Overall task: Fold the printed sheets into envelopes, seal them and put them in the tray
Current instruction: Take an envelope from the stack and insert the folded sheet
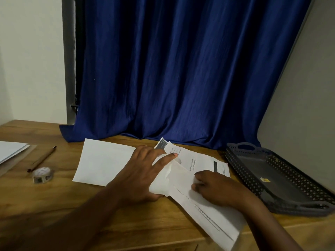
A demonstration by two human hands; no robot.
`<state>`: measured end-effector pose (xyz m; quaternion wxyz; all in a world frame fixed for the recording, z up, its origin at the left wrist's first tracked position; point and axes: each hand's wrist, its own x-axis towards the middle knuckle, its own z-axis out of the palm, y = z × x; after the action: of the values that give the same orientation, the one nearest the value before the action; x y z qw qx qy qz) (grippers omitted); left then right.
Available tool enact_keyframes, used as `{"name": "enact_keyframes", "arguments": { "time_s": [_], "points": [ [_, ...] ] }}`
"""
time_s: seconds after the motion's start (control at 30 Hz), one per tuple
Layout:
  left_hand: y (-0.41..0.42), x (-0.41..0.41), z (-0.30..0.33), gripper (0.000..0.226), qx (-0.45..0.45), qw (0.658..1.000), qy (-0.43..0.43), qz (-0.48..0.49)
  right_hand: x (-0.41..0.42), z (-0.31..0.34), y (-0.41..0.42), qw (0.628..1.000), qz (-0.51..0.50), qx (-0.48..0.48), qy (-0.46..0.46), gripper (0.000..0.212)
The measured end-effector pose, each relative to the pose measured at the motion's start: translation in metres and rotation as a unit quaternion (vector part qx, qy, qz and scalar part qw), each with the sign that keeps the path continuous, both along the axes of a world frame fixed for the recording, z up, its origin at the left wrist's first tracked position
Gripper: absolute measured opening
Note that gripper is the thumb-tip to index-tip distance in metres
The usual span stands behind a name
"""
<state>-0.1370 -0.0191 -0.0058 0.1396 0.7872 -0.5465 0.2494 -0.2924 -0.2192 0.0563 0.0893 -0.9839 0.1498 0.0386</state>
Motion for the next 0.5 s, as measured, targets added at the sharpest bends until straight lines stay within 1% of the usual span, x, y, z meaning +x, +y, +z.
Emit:
{"name": "enact_keyframes", "arguments": {
  "time_s": [0.13, 0.3, 0.37, 0.43, 0.5],
  "points": [
    [-0.002, -0.003, 0.001, 0.115, 0.012, 1.0, -0.002, 0.002, 0.001, 0.01, -0.002, 0.997, 0.018, -0.027, 0.065, 0.013],
    [-0.003, -0.002, 0.002, 0.117, 0.016, 1.0, 0.003, 0.013, 0.005, 0.019, -0.003, 0.994, 0.009, -0.041, 0.103, 0.019],
    [-0.004, -0.002, 0.002, 0.118, 0.022, 1.0, 0.006, 0.015, 0.008, 0.02, -0.003, 0.992, 0.007, -0.055, 0.111, 0.028],
    [-0.005, -0.002, 0.001, 0.12, 0.021, 1.0, -0.001, 0.013, 0.011, 0.02, -0.001, 0.992, 0.004, -0.063, 0.108, 0.04],
    [-0.006, -0.002, -0.001, 0.12, 0.02, 1.0, -0.006, 0.006, 0.014, 0.019, 0.001, 0.994, 0.012, -0.063, 0.083, 0.038]
  ]
}}
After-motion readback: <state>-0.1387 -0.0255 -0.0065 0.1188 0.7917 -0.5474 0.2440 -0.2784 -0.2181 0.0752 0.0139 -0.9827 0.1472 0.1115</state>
